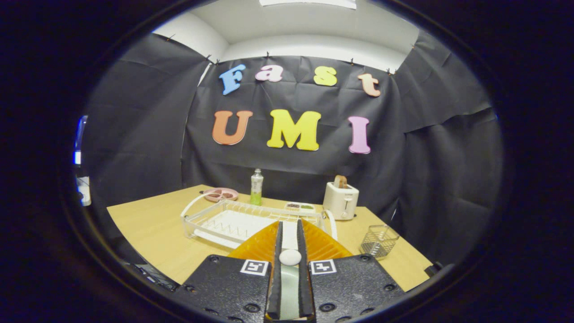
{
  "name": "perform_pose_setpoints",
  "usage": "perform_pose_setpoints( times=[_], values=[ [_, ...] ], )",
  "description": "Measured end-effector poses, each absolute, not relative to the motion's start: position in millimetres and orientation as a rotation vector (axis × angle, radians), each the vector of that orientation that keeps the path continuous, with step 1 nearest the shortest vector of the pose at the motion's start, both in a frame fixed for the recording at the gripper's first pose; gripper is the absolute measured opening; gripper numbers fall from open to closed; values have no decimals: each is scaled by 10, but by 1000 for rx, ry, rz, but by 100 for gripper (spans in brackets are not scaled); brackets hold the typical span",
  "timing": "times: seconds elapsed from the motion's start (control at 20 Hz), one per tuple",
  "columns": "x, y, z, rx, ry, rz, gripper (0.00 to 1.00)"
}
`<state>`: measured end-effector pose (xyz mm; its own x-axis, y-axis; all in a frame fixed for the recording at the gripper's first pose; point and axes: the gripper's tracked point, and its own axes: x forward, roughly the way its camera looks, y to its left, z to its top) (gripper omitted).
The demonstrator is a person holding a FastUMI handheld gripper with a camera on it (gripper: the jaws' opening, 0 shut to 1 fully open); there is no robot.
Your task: Take the plate from the dish rack, then take the spoon from the basket and place it into the plate.
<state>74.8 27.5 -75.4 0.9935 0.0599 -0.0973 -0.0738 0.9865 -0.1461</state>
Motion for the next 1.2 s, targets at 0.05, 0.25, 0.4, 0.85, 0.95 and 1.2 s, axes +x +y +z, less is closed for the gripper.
perform_pose_setpoints(
  times=[0.05,0.25,0.4,0.85,0.95,1.2],
  values=[
    [774,351,-836,-154,110,74,20],
    [891,582,-1074,-128,181,105,20],
    [941,607,-1149,-81,221,111,20],
    [1007,507,-1299,-102,293,106,22],
    [1025,425,-1245,-84,296,97,24],
    [891,154,-1029,-40,268,72,44]
  ],
)
